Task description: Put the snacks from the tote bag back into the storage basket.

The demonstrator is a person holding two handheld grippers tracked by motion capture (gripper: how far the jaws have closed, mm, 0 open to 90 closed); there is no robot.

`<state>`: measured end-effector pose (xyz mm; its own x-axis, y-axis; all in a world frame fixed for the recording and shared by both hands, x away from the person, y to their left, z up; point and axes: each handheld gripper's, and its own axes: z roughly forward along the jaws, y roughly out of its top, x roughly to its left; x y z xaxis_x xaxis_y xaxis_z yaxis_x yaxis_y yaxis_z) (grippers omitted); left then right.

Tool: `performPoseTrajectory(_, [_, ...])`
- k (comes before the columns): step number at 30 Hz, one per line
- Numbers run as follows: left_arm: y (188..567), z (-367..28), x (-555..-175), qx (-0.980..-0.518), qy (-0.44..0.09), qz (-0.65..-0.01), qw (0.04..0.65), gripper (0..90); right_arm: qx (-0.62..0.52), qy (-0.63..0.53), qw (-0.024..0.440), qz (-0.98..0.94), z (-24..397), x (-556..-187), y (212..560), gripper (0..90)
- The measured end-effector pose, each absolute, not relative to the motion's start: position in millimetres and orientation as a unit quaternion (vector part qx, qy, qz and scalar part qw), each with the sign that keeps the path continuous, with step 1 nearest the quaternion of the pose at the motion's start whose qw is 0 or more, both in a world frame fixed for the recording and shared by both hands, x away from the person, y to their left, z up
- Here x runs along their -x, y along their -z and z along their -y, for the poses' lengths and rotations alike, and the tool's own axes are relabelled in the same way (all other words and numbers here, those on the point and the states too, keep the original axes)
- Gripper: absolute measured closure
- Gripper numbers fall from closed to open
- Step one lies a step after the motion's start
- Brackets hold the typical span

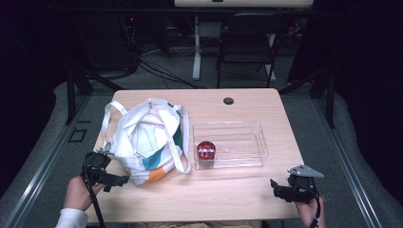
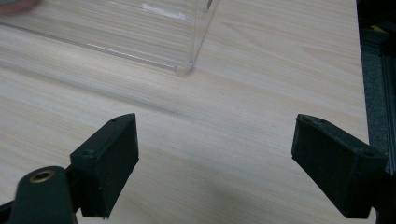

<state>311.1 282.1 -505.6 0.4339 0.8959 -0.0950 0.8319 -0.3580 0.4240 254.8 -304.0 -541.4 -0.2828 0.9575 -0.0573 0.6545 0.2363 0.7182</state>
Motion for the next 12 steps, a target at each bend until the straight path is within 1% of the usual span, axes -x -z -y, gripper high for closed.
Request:
performPoseTrajectory(3, [514, -281, -311, -0.821, -0.057, -0.529, 0.209, 0.1, -0.541, -0.298, 0.255, -0.744, 305, -255, 542, 14.4])
performPoseTrajectory(4, [519, -280, -311, -0.822, -0.042, -0.531, 0.201, 0.1, -0.544, -0.296, 0.255, -0.743, 305, -255, 542, 14.4])
performPoseTrajectory(6, [524, -279, -311, -0.827, -0.032, -0.528, 0.188, 0.1, -0.544, -0.299, 0.258, -0.741, 306, -255, 542, 14.4])
performPoseTrajectory(9, [528, -277, -310, -0.835, -0.028, -0.52, 0.178, 0.2, -0.542, -0.296, 0.254, -0.745, 306, -255, 542, 14.4])
performPoseTrajectory(12, [531, -276, -309, -0.833, -0.028, -0.524, 0.175, 0.8, -0.537, -0.296, 0.253, -0.748, 304, -255, 542, 14.4])
